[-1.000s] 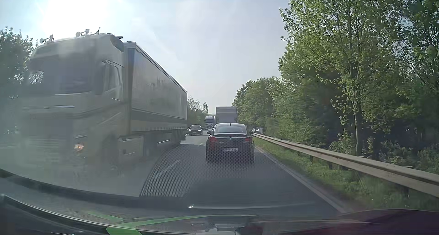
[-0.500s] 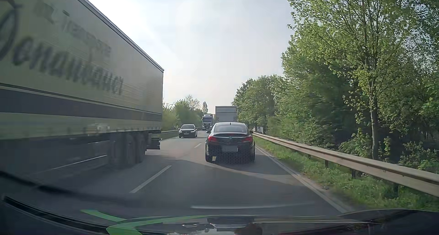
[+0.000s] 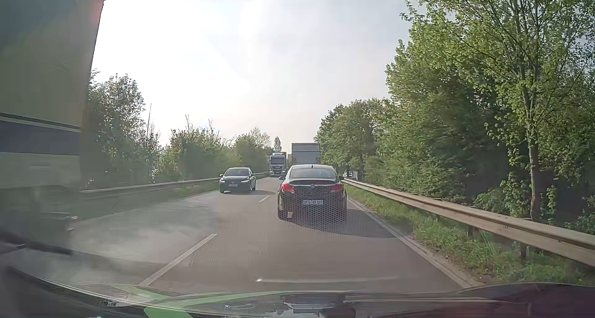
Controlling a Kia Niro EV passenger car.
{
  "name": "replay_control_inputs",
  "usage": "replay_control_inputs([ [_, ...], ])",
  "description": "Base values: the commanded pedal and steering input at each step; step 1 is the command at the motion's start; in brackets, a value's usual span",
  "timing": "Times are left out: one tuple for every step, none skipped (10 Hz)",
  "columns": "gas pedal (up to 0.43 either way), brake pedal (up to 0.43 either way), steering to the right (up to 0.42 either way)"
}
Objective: Follow the waypoints while adhering to traffic rules and regulations
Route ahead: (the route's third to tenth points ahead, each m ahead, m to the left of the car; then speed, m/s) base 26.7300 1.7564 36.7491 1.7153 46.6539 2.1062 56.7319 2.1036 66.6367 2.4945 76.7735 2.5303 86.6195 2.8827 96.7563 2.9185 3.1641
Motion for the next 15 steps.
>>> replay_control_inputs([
  [0.000,0.128,-0.001],
  [0.000,0.128,-0.001],
  [0.000,0.134,-0.001],
  [0.000,0.134,-0.003],
  [0.000,0.134,-0.004],
  [0.000,0.134,-0.005],
  [0.000,0.134,-0.005],
  [0.000,0.134,-0.005],
  [0.000,0.134,-0.005],
  [0.000,0.134,-0.005],
  [0.000,0.128,-0.005],
  [0.000,0.049,-0.005],
  [0.000,0.000,-0.005],
  [0.000,0.000,-0.005],
  [0.000,0.000,-0.005],
])
